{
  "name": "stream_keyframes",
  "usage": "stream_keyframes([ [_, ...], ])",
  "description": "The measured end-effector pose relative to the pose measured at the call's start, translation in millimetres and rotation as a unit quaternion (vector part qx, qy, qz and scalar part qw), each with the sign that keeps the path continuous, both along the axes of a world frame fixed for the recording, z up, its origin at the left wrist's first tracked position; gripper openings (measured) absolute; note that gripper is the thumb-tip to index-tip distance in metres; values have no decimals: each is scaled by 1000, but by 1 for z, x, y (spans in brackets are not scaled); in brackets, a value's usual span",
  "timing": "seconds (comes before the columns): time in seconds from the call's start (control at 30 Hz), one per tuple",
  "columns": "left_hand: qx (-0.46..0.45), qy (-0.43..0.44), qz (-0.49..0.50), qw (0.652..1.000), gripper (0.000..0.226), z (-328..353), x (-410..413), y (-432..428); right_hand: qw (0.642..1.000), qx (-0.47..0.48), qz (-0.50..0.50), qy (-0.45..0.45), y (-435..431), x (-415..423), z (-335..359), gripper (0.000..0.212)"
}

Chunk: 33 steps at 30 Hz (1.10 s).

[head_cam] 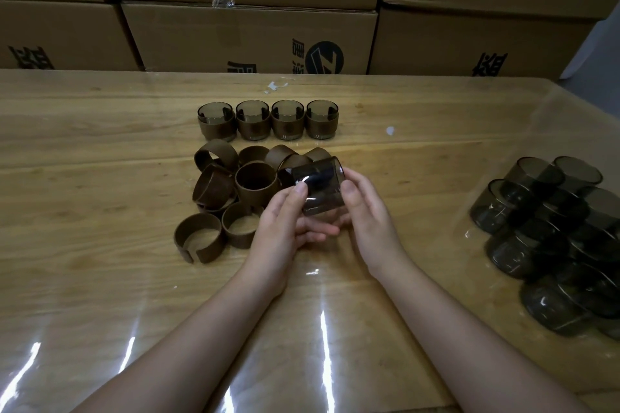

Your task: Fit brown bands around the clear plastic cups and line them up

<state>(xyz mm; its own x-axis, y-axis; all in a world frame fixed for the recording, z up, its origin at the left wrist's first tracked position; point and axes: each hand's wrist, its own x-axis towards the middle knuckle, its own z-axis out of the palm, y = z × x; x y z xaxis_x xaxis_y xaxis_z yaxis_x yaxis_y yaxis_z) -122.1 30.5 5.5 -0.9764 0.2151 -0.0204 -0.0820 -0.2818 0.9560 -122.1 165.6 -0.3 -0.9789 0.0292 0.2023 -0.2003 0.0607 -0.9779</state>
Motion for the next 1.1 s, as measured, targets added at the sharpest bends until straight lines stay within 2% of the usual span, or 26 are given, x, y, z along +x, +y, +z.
stream_keyframes([
  [0.23, 19, 10, -13, 1000, 58, 0, -1, 0, 999, 11, 13, 35, 0, 2, 3, 52],
  [0.47, 36, -5, -10, 999, 86, -5, -5, -3, 998, 38, 38, 30, 2, 1, 0, 53],
  [0.83, 35, 11, 12, 999, 65, -1, -1, 0, 996, 80, -10, 36, -1, 5, -3, 38],
  [1.0, 28, -7, 32, 999, 80, -1, -2, 1, 992, 114, -37, 37, -2, 3, -7, 37],
  [1.1, 28, -1, 35, 999, 70, -3, -4, 2, 990, 123, -52, 44, -3, 2, -6, 37],
])
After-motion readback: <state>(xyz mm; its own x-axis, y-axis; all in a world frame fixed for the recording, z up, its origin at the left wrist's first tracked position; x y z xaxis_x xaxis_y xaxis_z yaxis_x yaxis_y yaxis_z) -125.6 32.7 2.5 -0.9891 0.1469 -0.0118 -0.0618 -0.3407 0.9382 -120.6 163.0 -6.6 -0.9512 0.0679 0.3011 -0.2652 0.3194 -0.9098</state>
